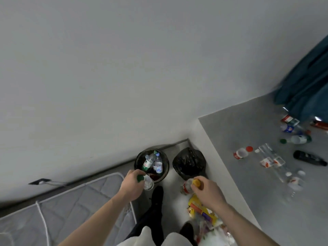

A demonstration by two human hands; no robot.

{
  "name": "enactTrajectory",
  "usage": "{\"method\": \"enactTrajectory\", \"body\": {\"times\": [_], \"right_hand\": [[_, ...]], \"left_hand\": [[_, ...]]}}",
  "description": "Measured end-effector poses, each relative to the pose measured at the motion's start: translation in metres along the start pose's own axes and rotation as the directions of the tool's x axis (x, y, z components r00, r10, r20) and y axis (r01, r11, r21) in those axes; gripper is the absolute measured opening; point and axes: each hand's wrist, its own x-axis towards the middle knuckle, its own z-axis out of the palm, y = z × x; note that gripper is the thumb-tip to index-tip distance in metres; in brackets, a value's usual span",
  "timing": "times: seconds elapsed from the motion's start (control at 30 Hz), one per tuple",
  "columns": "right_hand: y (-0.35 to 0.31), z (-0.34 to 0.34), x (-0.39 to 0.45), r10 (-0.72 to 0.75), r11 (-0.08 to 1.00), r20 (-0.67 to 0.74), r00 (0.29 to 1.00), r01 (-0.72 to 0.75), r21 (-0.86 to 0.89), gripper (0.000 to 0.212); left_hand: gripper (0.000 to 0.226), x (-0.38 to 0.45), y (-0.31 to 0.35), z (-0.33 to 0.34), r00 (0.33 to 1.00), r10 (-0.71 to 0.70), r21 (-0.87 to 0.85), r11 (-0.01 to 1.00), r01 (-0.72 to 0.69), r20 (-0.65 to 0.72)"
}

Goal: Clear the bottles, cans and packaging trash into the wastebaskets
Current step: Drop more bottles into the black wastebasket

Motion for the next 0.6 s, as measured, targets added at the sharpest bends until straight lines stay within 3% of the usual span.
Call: {"method": "enactTrajectory", "body": {"times": [0.27, 0.6], "right_hand": [[-0.037, 0.048, 0.093, 0.086, 0.995, 0.06, 0.994, -0.083, -0.046, 0.028], [-0.027, 0.13, 0.219, 0.094, 0.995, 0.117, 0.989, -0.088, -0.057, 0.031]], "left_hand": [[0.033, 0.105, -0.033, 0.006, 0.987, -0.055, 0.106, 0.994, 0.04, 0.15], [0.027, 0.218, -0.069, 0.083, 0.981, -0.13, -0.033, 0.99, 0.136, 0.144]]}}
